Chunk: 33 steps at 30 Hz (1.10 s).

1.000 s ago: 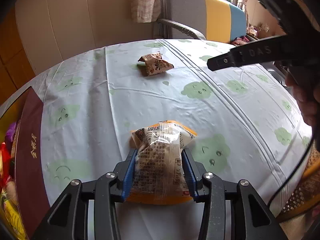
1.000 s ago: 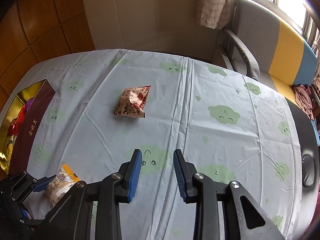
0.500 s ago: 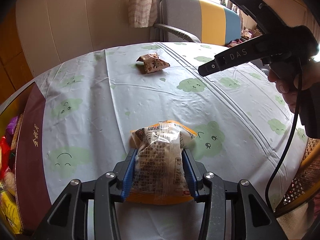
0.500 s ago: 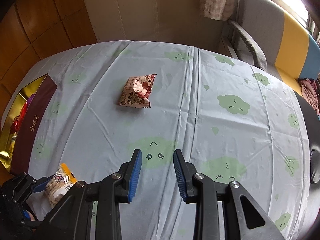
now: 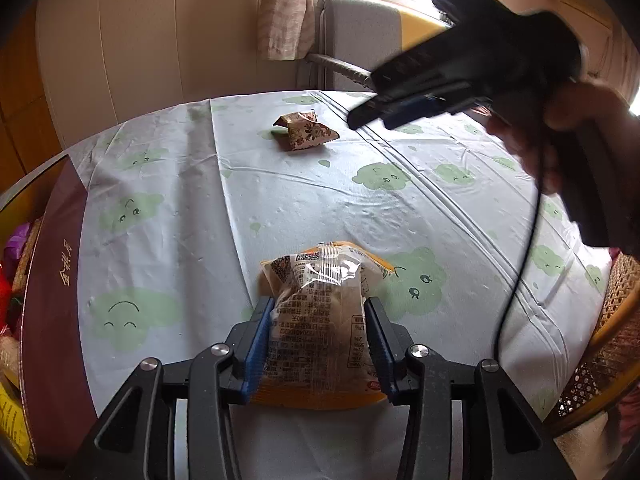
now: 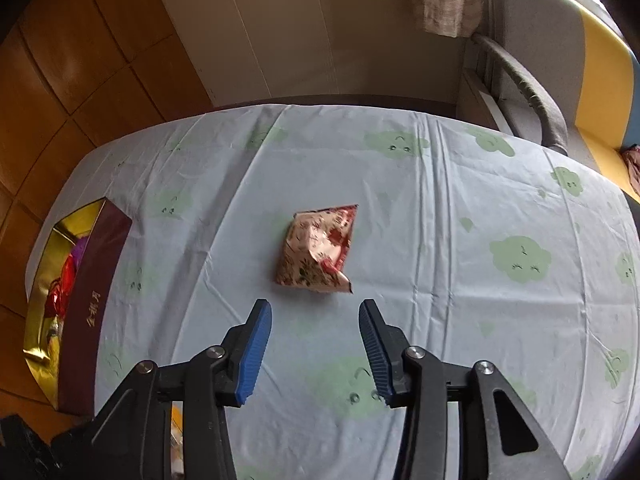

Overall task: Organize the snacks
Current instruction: 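Hold the clear bread bag in the left gripper while the right gripper grasps the floral pastry pack, then lift the floral pastry pack with the right gripper while the left gripper holds the bread bag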

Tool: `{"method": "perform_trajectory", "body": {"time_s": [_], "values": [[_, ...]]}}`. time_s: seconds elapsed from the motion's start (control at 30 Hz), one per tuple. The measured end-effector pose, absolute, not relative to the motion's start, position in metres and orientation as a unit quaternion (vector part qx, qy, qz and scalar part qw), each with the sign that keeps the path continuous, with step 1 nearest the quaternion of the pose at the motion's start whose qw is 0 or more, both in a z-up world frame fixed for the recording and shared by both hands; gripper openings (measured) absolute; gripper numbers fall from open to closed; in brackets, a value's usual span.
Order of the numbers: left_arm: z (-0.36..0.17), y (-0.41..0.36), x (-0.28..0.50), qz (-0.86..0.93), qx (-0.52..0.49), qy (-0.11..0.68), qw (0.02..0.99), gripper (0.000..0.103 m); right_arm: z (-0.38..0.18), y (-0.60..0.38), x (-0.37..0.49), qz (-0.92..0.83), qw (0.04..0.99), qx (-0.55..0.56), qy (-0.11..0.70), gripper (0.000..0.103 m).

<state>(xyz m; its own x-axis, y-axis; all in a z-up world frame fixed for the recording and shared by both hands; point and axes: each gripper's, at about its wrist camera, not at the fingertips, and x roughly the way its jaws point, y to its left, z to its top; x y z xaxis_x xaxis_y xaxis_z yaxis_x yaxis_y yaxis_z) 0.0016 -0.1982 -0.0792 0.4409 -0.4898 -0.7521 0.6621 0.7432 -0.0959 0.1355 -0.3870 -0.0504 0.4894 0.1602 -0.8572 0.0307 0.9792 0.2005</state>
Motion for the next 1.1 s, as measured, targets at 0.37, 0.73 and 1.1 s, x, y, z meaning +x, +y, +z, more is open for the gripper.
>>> {"method": "perform_trajectory", "body": {"time_s": [0.37, 0.73, 1.1], "values": [[-0.080, -0.197, 0.002, -0.349, 0.098, 0.403, 0.841, 0.047, -0.084, -0.350, 0.195, -0.005, 0.840, 0.016, 0.543, 0.033], [-0.081, -0.199, 0.005, -0.348, 0.097, 0.400, 0.842, 0.047, -0.087, -0.343, 0.095, 0.075, 0.816, -0.082, 0.567, 0.032], [-0.078, -0.202, 0.003, -0.330, 0.109, 0.409, 0.844, 0.046, -0.092, -0.346, 0.053, 0.098, 0.826, -0.122, 0.541, 0.033]]}}
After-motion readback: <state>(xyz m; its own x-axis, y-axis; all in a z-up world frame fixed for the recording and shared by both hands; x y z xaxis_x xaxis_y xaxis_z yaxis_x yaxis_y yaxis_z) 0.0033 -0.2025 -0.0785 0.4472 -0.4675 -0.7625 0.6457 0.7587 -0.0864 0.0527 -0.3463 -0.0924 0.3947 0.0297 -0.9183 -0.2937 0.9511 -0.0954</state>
